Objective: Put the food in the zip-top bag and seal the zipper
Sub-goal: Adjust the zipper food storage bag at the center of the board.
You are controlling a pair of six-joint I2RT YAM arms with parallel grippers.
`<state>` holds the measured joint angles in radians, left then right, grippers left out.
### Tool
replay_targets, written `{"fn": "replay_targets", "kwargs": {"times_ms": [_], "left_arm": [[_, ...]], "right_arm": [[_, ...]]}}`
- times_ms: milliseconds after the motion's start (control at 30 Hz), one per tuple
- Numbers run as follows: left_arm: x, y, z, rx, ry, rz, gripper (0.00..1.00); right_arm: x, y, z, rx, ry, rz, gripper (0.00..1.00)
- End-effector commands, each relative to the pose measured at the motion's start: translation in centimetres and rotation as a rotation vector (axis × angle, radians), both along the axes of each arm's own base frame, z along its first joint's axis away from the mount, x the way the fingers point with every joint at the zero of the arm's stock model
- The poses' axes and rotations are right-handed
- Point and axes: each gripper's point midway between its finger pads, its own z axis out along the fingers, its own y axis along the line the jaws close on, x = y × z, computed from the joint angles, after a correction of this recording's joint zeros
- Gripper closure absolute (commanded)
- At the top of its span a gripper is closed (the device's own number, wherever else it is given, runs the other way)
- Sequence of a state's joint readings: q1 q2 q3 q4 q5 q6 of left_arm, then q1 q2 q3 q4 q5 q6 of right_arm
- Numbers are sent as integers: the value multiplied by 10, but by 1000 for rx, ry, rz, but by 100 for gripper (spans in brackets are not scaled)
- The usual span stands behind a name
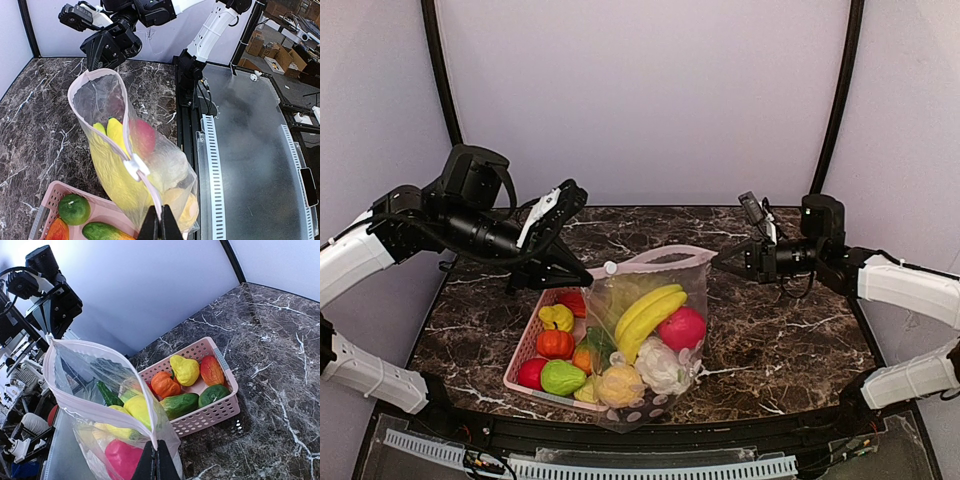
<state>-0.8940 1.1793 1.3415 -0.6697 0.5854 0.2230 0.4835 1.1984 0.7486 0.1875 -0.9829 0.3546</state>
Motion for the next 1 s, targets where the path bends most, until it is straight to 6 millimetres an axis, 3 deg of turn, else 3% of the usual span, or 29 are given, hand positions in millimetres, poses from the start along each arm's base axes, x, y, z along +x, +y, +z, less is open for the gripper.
{"fn": "replay_targets", "kwargs": {"times_ms": [0, 233, 333, 733, 967], "left_arm": [[-2, 5, 12, -29, -17, 2, 99], [2, 9, 20, -30, -45, 39, 99], [4, 10, 18, -28, -50, 55, 99], [18, 2, 19, -83, -78, 103, 99], [18, -7, 2, -66, -44, 70, 99]], "right_arm": [[20, -5, 20, 21, -81, -106, 100], [31, -21, 86, 48, -229, -259, 100], [27, -24, 100, 55, -257, -262, 100], [5, -36, 67, -37, -222, -254, 100], [-11, -45, 57, -82, -208, -246, 100]]}}
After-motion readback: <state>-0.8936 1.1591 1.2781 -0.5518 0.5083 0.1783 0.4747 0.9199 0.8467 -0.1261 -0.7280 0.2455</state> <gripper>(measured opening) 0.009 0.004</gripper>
